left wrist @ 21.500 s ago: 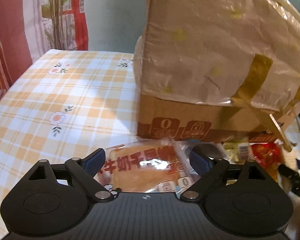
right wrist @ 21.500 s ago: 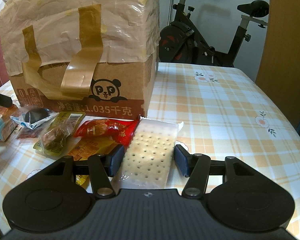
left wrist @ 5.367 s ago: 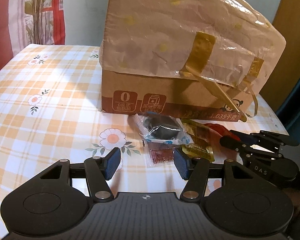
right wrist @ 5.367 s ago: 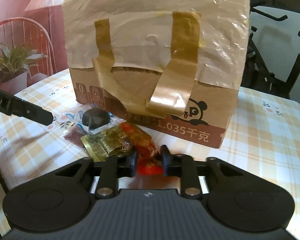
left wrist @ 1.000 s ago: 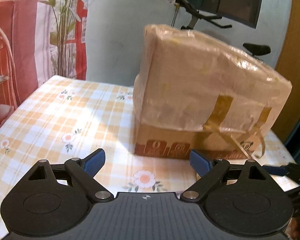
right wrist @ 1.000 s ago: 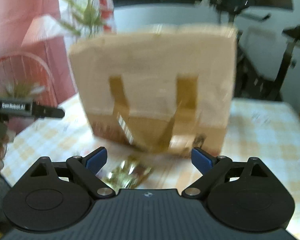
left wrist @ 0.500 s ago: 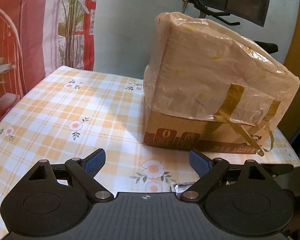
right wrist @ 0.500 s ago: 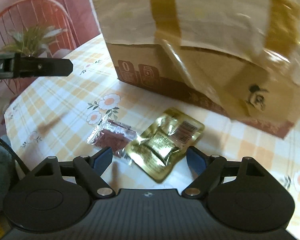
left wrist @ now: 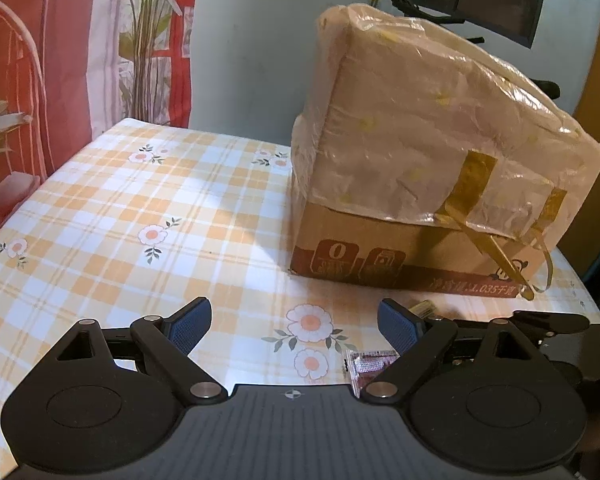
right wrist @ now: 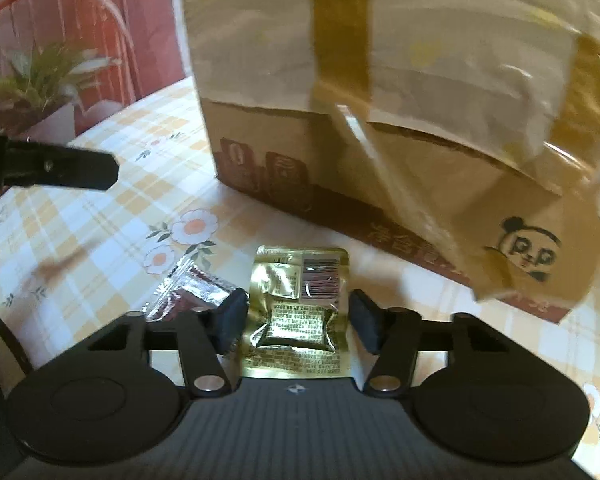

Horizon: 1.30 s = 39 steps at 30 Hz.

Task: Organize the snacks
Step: 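Grasp the gold packet with the right tool while the left tool grasps the brown clear packet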

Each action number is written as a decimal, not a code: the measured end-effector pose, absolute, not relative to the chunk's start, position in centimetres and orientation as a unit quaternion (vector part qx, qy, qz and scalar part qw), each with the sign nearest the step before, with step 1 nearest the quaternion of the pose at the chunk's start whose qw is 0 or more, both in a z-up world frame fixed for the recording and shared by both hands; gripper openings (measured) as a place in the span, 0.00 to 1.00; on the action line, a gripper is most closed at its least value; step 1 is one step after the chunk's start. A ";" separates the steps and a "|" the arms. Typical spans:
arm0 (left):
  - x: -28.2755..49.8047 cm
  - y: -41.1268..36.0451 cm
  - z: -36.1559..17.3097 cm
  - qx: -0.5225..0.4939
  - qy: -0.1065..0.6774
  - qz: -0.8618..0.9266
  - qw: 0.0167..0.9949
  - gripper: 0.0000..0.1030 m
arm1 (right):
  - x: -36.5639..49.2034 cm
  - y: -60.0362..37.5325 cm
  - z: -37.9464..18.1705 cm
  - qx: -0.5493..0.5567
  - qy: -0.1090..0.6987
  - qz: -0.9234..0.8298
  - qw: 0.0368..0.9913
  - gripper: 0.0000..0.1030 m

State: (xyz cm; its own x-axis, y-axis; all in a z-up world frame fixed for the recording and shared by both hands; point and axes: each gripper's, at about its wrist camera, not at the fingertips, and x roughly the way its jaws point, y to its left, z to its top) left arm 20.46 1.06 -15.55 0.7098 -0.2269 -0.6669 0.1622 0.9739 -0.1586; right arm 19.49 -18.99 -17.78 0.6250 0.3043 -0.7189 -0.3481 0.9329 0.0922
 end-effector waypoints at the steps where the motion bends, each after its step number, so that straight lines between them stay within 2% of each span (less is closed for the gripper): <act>1: 20.5 1.0 -15.7 -0.043 0.369 -0.108 0.922 0.88 | 19.3 -19.3 -17.8 -0.027 0.390 0.177 0.903 0.55; 10: 20.7 -1.9 -18.5 0.008 0.419 -0.170 0.892 0.79 | 16.5 -22.8 -18.3 -0.008 0.352 0.109 0.930 0.54; 16: 22.9 -3.3 -18.9 0.031 0.438 -0.233 0.868 0.63 | 15.9 -23.6 -18.4 0.008 0.338 0.101 0.936 0.54; 21: 25.1 -4.4 -18.9 0.069 0.443 -0.287 0.846 0.58 | 15.8 -24.1 -18.5 0.017 0.336 0.107 0.936 0.54; 25: 25.5 -5.2 -18.9 0.117 0.431 -0.319 0.836 0.58 | 15.4 -24.5 -18.4 0.028 0.334 0.110 0.936 0.54; 31: 25.6 -4.9 -19.6 0.091 0.435 -0.350 0.824 0.58 | 15.5 -24.5 -18.4 0.032 0.334 0.111 0.936 0.54; 39: 23.7 -5.6 -20.9 0.136 0.427 -0.360 0.818 0.59 | 15.5 -24.4 -18.4 0.030 0.335 0.110 0.935 0.54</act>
